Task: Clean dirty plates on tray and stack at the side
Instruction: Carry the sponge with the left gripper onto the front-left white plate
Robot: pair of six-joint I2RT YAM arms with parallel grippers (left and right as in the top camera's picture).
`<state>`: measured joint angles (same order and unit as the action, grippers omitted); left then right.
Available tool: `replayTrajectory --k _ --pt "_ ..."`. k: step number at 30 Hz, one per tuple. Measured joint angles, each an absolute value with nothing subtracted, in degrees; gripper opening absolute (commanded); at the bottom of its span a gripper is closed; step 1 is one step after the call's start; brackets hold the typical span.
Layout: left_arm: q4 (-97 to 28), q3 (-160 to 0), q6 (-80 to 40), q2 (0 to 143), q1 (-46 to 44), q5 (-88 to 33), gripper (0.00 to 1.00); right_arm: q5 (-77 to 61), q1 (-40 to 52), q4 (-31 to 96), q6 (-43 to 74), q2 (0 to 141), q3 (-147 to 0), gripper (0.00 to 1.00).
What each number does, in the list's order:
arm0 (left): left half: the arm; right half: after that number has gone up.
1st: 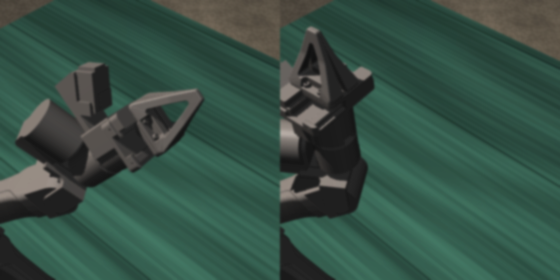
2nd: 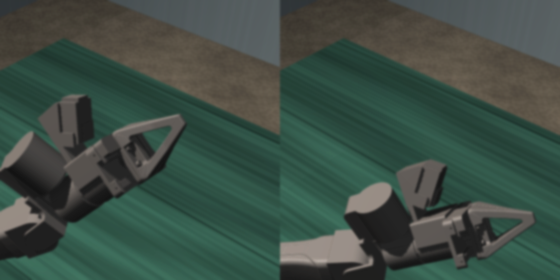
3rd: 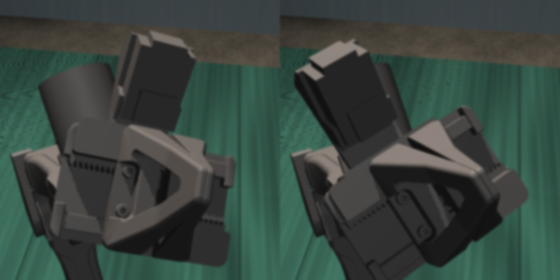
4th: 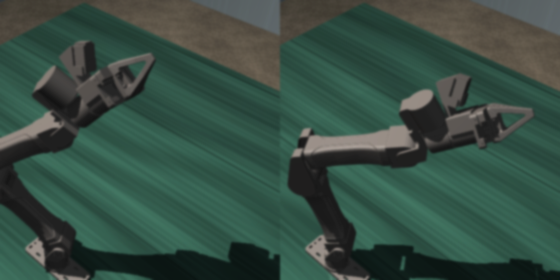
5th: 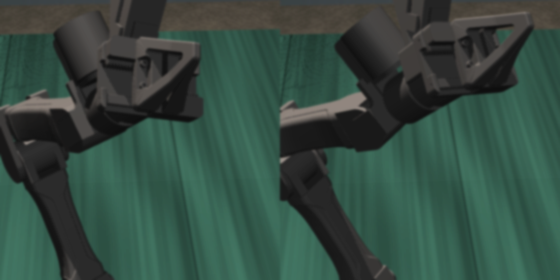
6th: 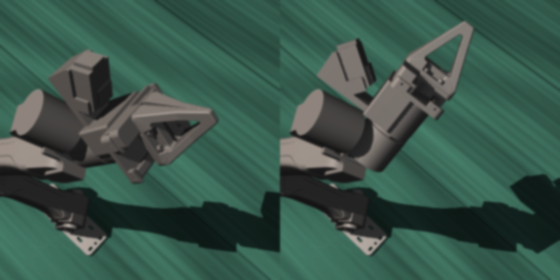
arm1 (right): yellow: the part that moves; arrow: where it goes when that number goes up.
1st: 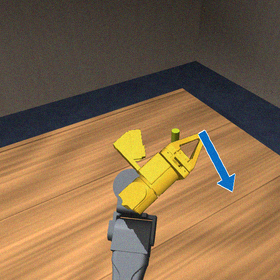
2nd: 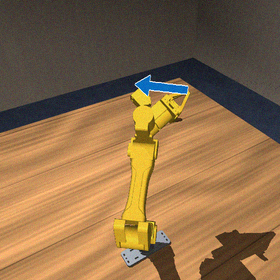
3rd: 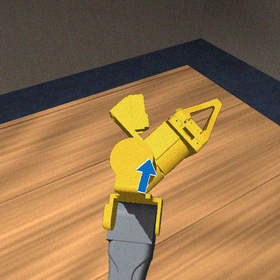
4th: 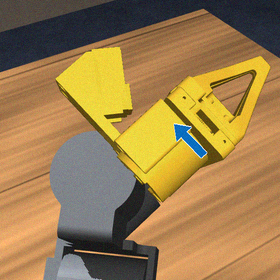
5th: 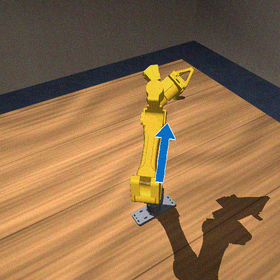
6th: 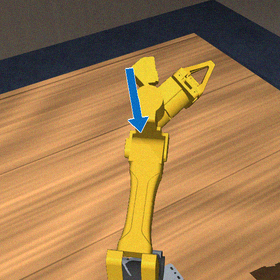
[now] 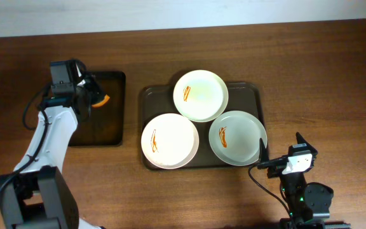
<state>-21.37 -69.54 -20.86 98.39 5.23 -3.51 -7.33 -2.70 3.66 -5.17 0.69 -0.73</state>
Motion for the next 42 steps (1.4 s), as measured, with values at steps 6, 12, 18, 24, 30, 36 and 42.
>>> replayTrajectory --k 6,12,18,24,30,36,42 --pt "-10.8 -70.5 -2.2 85.5 4.4 -2.1 0.00 -7.3 -2.7 3.7 -5.2 0.7 -0.7 0.98" --pt "-13.0 -69.0 6.8 89.5 3.7 -1.9 0.00 -7.3 -2.7 3.7 -5.2 0.7 -0.7 0.98" --pt "-13.1 -64.6 7.9 100.0 3.4 -1.6 0.00 -7.3 -2.7 3.7 -5.2 0.7 -0.7 0.98" --pt "-11.1 -70.3 8.0 79.6 2.7 -1.5 0.00 -7.3 -2.7 3.7 -5.2 0.7 -0.7 0.99" --pt "-14.5 -63.7 8.0 95.8 2.0 0.1 0.00 -7.3 -2.7 3.7 -5.2 0.7 -0.7 0.98" --pt "-12.4 -70.2 8.0 70.1 -0.3 1.7 0.00 -7.3 -2.7 3.6 -5.2 0.7 -0.7 0.98" --pt "-18.0 -68.3 8.2 80.5 0.2 6.8 0.00 -7.3 -2.7 3.7 -5.1 0.7 -0.7 0.98"
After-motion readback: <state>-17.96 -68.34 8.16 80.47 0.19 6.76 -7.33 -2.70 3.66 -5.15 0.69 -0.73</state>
